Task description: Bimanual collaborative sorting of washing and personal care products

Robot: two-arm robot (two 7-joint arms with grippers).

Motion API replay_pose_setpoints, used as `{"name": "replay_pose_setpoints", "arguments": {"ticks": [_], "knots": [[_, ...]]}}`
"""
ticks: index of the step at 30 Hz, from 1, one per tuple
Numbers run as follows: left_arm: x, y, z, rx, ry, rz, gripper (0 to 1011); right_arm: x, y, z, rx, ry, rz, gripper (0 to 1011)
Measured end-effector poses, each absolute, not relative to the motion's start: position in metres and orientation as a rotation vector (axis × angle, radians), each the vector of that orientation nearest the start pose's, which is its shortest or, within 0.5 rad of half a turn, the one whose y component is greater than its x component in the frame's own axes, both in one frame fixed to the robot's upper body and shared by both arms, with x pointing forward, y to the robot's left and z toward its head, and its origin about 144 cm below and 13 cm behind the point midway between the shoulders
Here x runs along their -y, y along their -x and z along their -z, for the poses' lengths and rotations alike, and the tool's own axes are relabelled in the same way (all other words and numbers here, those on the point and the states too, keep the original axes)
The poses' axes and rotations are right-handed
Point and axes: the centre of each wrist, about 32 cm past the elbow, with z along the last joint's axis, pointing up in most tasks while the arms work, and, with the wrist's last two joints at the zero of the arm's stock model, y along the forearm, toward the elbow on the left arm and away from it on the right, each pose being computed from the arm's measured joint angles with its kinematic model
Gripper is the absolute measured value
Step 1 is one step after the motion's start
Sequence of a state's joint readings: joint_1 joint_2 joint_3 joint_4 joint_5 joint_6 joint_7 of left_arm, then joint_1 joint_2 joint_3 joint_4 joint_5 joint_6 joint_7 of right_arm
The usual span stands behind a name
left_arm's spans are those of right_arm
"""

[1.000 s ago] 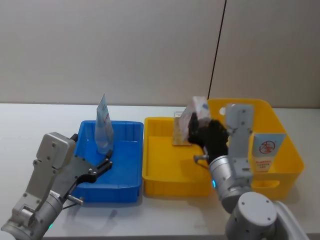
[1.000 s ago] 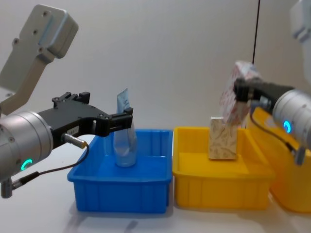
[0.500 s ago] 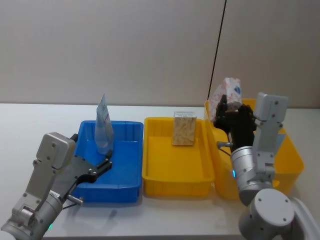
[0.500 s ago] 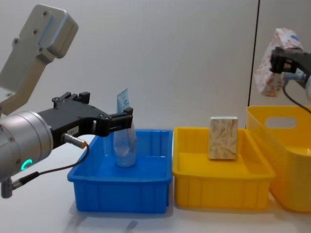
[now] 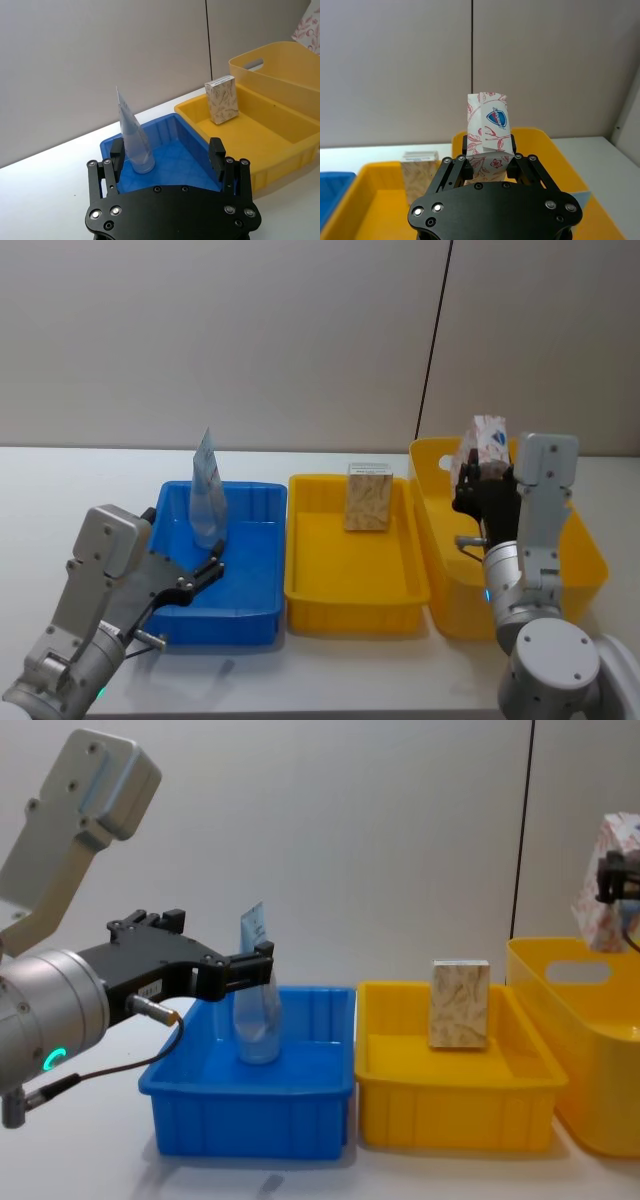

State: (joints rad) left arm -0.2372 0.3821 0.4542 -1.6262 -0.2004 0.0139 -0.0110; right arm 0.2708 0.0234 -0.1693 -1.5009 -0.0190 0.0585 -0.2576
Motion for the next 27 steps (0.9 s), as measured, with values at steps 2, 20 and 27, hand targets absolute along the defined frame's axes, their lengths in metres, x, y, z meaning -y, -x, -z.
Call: {"name": "replay_pose_setpoints", "arguments": {"ticks": [2,20,27], "knots": [[-0.198,-0.492,-1.204,0.268,-0.061,-1.124,1001,0.181,-0.528,-1.215,0.167,-0.043,1.678,322],[-0.198,-0.492,-1.204,0.268,-0.061,-1.124,1001,0.188,-0.531,-1.205,0.156,0.111,1.709,322],[-0.198,-0.492,-1.204,0.268,-0.061,-1.124,1001,0.189,-0.531,-1.204,0.154,0.132,1.711,457]]}}
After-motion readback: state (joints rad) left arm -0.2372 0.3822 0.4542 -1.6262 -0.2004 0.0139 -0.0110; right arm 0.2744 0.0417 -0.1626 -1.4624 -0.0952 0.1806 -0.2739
